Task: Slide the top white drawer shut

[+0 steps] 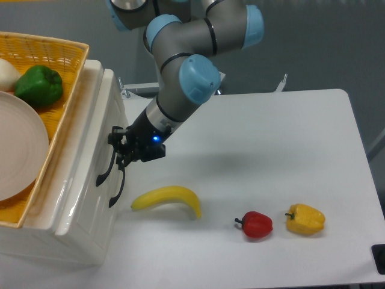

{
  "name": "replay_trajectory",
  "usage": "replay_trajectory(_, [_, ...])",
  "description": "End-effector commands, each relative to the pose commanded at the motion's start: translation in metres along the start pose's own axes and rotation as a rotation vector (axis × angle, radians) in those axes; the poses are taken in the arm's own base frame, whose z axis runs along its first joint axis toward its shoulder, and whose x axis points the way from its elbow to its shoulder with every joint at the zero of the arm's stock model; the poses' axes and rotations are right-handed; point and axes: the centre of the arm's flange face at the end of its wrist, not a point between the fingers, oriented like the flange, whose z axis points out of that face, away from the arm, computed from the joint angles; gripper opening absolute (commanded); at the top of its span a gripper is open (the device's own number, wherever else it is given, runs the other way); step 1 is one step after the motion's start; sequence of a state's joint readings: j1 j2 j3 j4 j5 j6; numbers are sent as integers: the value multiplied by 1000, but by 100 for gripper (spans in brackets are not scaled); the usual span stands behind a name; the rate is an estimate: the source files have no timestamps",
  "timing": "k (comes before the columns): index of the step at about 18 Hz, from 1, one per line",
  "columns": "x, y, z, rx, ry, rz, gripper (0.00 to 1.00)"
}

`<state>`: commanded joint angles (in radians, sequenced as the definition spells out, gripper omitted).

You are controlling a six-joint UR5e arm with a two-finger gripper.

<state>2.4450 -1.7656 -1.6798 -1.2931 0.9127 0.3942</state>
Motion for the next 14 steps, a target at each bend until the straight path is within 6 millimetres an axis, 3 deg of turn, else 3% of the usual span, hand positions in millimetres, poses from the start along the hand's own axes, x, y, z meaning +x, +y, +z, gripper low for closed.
replay_trajectory(2, [-12,-2,-17,28,-15,-10,35])
replay_trajectory(6, [-42,-3,-70,114,-60,35,57])
replay_trajectory(9, [-71,6,-103,162,-92,38,67])
replay_trajectory(11, [-90,13,-117,154,-148,30,98])
replay_trajectory(14, [-109,22,-126,93,-263,8,100])
